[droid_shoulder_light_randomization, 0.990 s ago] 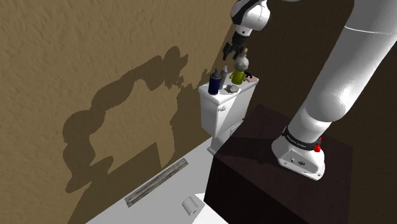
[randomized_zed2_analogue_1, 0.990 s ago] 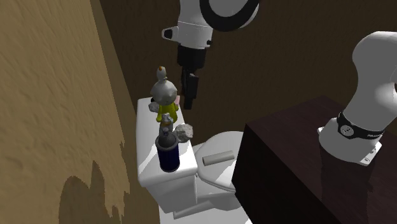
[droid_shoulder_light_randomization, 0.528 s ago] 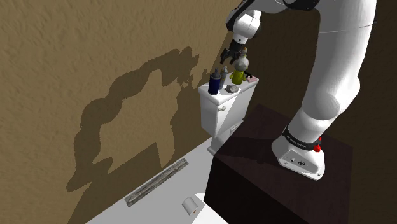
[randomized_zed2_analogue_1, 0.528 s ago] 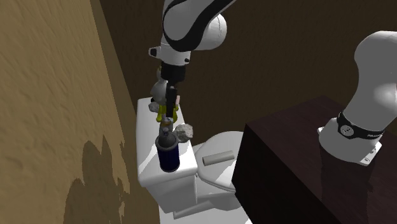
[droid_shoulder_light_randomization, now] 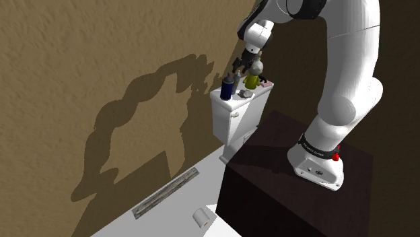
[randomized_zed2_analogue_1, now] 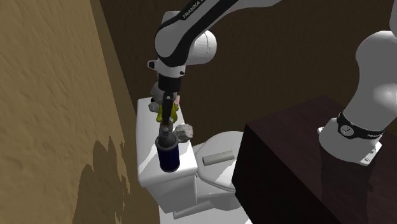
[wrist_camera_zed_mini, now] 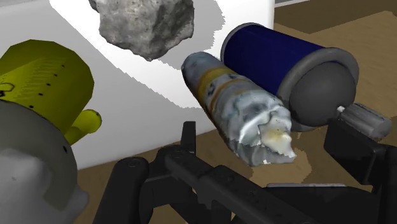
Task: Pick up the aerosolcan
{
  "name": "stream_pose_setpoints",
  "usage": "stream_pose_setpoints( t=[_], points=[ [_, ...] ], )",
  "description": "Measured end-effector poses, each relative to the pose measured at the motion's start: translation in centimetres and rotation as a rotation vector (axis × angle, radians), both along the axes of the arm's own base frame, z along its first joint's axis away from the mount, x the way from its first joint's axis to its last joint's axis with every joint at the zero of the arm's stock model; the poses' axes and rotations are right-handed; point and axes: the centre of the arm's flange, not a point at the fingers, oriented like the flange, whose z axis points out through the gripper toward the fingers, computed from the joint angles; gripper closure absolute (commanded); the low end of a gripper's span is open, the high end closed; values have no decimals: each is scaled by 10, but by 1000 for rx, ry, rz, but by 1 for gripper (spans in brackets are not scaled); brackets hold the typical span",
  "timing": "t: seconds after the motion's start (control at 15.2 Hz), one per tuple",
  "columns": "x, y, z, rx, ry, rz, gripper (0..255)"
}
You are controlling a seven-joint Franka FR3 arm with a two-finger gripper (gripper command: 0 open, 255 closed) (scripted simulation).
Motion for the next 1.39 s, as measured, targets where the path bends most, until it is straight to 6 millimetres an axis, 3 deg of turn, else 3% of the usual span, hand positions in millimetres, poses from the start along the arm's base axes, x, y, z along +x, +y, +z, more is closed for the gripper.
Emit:
stream_pose_setpoints(
  t=[0.13, 0.2, 0.92, 1.39],
  points=[
    [1, 0, -11, 0, 0, 0, 0],
    [1, 0, -12, 0, 0, 0, 255],
    [1, -1, -11, -1, -1, -1, 255],
    [1, 0, 22, 0, 0, 0, 255]
  ],
)
